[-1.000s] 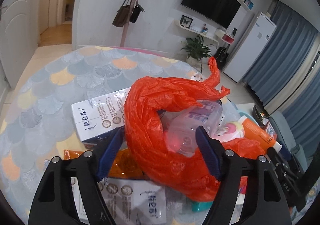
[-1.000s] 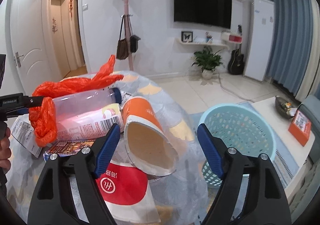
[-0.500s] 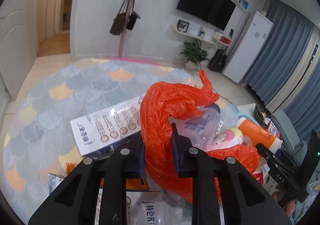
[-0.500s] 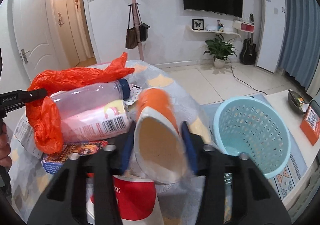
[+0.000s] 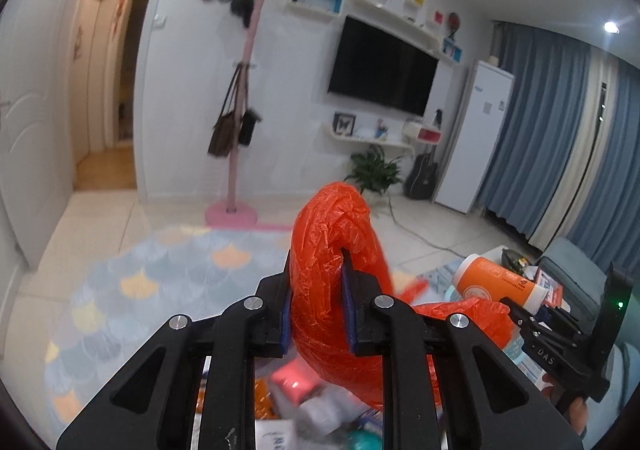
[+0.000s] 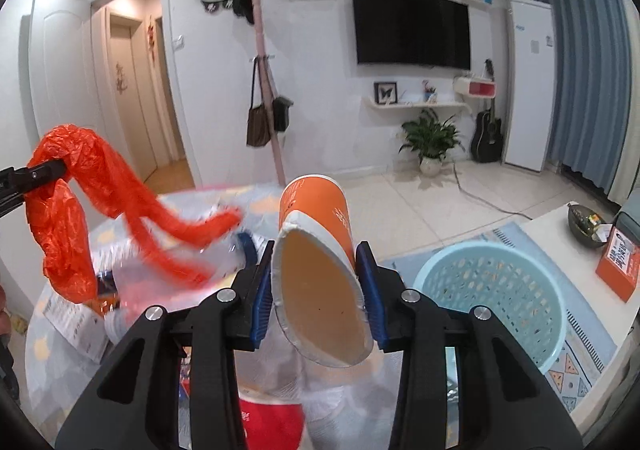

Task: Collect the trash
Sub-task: 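Carry cup and bag over the blue basket and open both tools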

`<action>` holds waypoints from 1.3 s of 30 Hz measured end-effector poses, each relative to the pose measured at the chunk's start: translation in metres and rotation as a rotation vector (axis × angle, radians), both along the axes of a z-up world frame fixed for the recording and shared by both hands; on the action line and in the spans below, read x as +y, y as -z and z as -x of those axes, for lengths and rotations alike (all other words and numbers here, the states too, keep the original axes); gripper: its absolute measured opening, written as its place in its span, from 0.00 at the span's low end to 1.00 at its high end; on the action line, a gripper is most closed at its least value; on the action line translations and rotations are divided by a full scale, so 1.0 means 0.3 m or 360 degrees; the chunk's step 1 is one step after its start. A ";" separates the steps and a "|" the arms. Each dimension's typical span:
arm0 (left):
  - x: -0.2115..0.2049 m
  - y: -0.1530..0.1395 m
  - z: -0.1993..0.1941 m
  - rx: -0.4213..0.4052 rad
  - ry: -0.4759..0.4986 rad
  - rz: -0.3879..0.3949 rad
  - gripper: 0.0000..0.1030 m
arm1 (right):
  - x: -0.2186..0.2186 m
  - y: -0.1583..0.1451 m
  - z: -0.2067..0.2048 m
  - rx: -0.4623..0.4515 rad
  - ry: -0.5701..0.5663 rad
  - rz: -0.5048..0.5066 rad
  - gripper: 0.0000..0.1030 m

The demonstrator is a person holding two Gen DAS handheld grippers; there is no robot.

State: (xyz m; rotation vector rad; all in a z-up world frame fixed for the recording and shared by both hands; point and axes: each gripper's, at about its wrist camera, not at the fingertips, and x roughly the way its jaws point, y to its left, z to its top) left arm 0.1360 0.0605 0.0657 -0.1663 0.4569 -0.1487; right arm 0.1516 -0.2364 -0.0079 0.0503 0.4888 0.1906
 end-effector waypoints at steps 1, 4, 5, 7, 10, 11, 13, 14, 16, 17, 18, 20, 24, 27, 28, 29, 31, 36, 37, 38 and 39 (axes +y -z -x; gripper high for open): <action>-0.017 -0.018 -0.004 -0.0017 0.0014 -0.0008 0.17 | -0.010 -0.008 0.005 -0.0013 0.0012 -0.0007 0.35; -0.085 -0.077 -0.025 -0.0076 0.0077 -0.0024 0.17 | -0.083 -0.049 0.014 -0.0063 0.0081 -0.0037 0.35; -0.111 -0.094 -0.033 -0.0092 0.0100 -0.0031 0.17 | -0.103 -0.060 0.013 -0.0071 0.0101 -0.0042 0.35; -0.183 -0.134 -0.057 -0.0127 0.0163 -0.0050 0.17 | -0.164 -0.078 0.017 -0.0092 0.0165 -0.0057 0.35; -0.301 -0.177 -0.088 -0.0169 0.0256 -0.0080 0.17 | -0.266 -0.081 0.017 -0.0094 0.0258 -0.0092 0.35; -0.332 -0.181 -0.098 -0.0174 0.0279 -0.0086 0.17 | -0.296 -0.076 0.014 -0.0089 0.0288 -0.0102 0.35; -0.411 -0.187 -0.132 -0.0170 0.0344 -0.0088 0.17 | -0.360 -0.064 0.006 -0.0069 0.0352 -0.0130 0.35; -0.459 -0.188 -0.157 -0.0158 0.0381 -0.0085 0.17 | -0.399 -0.053 0.002 -0.0052 0.0392 -0.0147 0.35; -0.528 -0.172 -0.192 -0.0126 0.0432 -0.0082 0.17 | -0.461 -0.027 -0.006 -0.0016 0.0456 -0.0176 0.35; -0.563 -0.159 -0.208 -0.0105 0.0454 -0.0081 0.17 | -0.495 -0.008 -0.012 0.0011 0.0496 -0.0191 0.35; -0.606 -0.134 -0.231 -0.0071 0.0482 -0.0085 0.17 | -0.526 0.013 -0.022 0.0048 0.0541 -0.0203 0.35; -0.692 -0.085 -0.277 -0.0001 0.0513 -0.0117 0.17 | -0.578 0.061 -0.051 0.0132 0.0614 -0.0221 0.35; -0.801 0.034 -0.357 0.0171 0.0537 -0.0141 0.17 | -0.642 0.172 -0.104 0.0340 0.0724 -0.0233 0.37; -0.862 0.112 -0.395 0.0268 0.0532 -0.0179 0.17 | -0.678 0.269 -0.145 0.0548 0.0790 -0.0209 0.37; -0.878 0.129 -0.400 0.0279 0.0539 -0.0197 0.17 | -0.684 0.288 -0.151 0.0577 0.0797 -0.0216 0.37; -0.907 0.151 -0.407 0.0290 0.0553 -0.0227 0.17 | -0.697 0.318 -0.157 0.0623 0.0819 -0.0215 0.38; -0.946 0.172 -0.415 0.0309 0.0559 -0.0268 0.17 | -0.713 0.352 -0.153 0.0674 0.0852 -0.0206 0.40; -1.015 0.218 -0.454 0.0347 0.0489 -0.0346 0.28 | -0.757 0.388 -0.156 0.0725 0.0869 -0.0261 0.43; -1.020 0.223 -0.459 0.0348 0.0467 -0.0349 0.39 | -0.761 0.392 -0.154 0.0728 0.0863 -0.0268 0.49; -1.031 0.223 -0.457 0.0341 0.0464 -0.0340 0.46 | -0.761 0.394 -0.151 0.0727 0.0861 -0.0271 0.51; -1.038 0.225 -0.460 0.0328 0.0470 -0.0336 0.57 | -0.765 0.388 -0.155 0.0725 0.0858 -0.0274 0.53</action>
